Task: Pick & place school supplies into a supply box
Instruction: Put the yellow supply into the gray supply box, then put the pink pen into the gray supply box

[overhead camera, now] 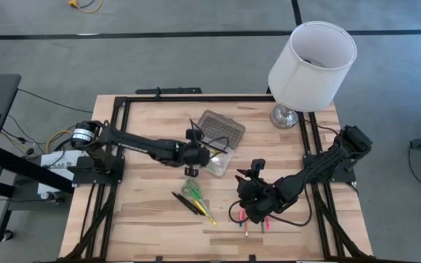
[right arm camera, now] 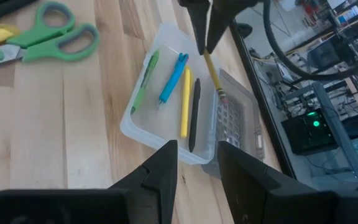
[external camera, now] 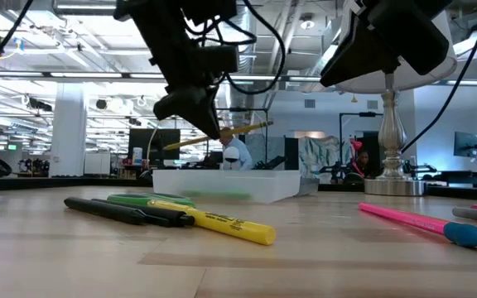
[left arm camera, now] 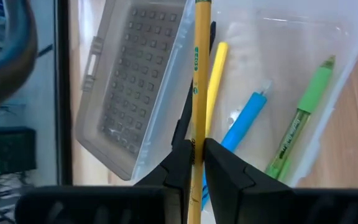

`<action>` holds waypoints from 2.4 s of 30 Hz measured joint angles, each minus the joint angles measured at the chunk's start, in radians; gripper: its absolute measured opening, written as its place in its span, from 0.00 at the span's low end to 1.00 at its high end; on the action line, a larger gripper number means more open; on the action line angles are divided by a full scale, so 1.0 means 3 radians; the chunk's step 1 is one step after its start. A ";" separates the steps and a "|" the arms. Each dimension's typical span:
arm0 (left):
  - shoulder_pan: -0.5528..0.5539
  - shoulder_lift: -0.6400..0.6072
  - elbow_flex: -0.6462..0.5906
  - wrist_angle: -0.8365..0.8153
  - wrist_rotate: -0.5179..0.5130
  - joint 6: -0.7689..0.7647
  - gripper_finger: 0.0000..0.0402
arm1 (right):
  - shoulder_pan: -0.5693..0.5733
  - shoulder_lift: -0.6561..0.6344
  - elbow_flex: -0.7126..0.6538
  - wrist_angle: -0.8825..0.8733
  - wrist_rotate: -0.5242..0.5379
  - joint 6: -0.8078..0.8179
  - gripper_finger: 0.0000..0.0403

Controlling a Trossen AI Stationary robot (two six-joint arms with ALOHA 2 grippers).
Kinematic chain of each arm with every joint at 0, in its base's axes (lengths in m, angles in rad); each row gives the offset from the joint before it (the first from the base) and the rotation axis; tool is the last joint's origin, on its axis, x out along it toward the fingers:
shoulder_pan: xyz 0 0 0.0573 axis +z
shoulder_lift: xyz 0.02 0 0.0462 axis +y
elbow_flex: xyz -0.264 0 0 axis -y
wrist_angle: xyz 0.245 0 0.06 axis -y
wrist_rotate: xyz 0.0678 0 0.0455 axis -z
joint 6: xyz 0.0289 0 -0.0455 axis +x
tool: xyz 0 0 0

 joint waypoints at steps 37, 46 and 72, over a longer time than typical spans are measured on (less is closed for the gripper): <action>-0.0148 -0.0004 0.0000 -0.0507 0.0504 -0.0601 0.23 | 0.0043 0.0000 0.0000 -0.0189 -0.0714 0.0463 0.27; -0.0766 -0.0005 -0.0064 -0.0571 0.0459 -0.1095 0.23 | 0.0288 0.0000 0.0000 -0.0623 -0.1537 0.1285 0.27; -0.1455 -0.0005 -0.0413 -0.0015 -0.0526 -0.1511 0.23 | 0.0968 0.0075 -0.0257 -0.0521 -0.2070 0.4153 0.27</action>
